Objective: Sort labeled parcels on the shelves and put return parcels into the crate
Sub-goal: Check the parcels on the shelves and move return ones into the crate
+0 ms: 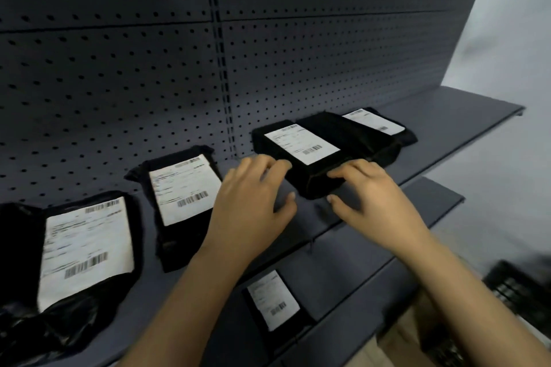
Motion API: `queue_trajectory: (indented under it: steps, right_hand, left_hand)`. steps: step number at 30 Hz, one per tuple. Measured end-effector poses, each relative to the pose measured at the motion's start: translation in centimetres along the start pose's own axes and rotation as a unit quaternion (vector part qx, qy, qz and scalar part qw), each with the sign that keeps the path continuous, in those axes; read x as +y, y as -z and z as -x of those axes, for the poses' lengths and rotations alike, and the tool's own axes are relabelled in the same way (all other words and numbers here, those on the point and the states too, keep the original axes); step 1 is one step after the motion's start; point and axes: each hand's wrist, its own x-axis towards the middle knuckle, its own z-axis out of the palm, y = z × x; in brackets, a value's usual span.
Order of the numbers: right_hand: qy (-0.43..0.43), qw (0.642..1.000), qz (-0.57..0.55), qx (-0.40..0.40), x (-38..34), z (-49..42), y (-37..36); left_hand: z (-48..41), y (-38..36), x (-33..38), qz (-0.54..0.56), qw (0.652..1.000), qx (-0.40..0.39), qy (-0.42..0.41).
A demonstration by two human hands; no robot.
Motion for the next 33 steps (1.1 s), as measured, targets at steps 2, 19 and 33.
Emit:
queue_trajectory:
  steps: [2,19,33]
  right_hand:
    - [-0.009,1.0,-0.004,0.005,1.4,0.0,0.2]
    - [0.064,0.992,-0.108,-0.025,9.9,-8.8,-3.3]
    - [-0.085,0.924,-0.304,-0.214,8.7,-9.4,-4.8]
  left_hand:
    - [-0.8,-0.8,0.8,-0.001,1.0,-0.006,-0.001]
    - [-5.7,-9.6,4.9,0.007,0.95,-0.079,0.302]
    - [-5.5,-10.8,5.1,0.28,0.847,-0.021,0.452]
